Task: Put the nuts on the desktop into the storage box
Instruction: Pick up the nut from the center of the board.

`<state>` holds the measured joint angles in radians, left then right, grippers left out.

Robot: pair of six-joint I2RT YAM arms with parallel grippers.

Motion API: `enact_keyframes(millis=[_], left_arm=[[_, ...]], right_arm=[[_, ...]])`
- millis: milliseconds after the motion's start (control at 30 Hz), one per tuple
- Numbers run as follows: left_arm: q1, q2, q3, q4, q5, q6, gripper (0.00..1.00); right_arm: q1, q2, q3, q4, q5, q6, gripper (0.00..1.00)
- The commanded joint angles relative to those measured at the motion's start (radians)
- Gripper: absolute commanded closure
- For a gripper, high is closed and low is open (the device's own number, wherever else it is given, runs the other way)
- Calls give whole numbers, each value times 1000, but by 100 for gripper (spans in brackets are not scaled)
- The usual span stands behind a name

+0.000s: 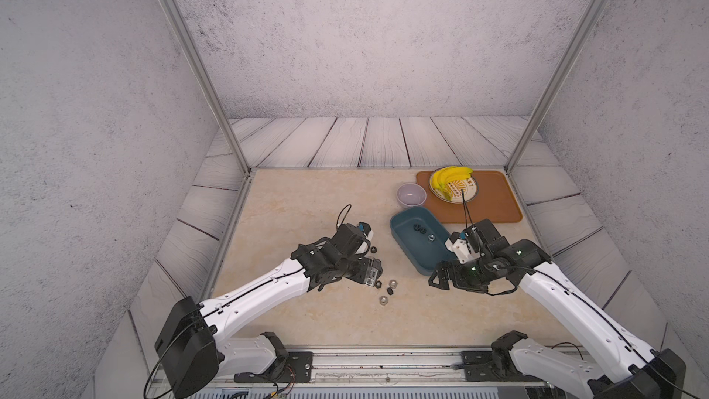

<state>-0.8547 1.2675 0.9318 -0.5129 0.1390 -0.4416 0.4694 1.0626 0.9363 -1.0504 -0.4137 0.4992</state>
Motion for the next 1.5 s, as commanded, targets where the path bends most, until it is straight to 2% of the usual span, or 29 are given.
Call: enact_keyframes(millis=[0, 233, 367, 433, 533, 567, 700, 1000, 1133, 1200, 1467], left_arm=[[-24, 43, 58, -61, 5, 33, 10], [-58, 157, 136, -139, -28, 72, 16], [-85, 218, 180, -186, -54, 92, 18], [-96, 241, 194, -194, -56, 110, 18], [-109, 255, 195, -175, -21, 205, 19], [-110, 259, 186, -149, -8, 260, 23], [-111, 292, 209, -115, 30, 388, 24], [-111, 430, 299, -139, 166, 493, 29], [-110, 482, 314, -149, 140, 519, 31], [-111, 507, 326, -167, 153, 537, 36], [-109, 540, 303, -108, 185, 557, 40]], right_arm=[[9, 23, -10, -54, -100, 24, 1], [20, 58, -71, 16, -172, 60, 1], [21, 77, -84, 25, -161, 70, 1], [21, 74, -78, 12, -107, 70, 1], [20, 60, -79, 5, -45, 83, 1], [21, 54, -90, 21, -58, 94, 1], [21, 52, -121, 84, -128, 121, 1], [22, 21, -134, 72, -31, 144, 1], [21, 40, -137, 52, 2, 145, 1], [22, 43, -142, 60, -6, 150, 1], [21, 27, -152, 77, 16, 162, 1]])
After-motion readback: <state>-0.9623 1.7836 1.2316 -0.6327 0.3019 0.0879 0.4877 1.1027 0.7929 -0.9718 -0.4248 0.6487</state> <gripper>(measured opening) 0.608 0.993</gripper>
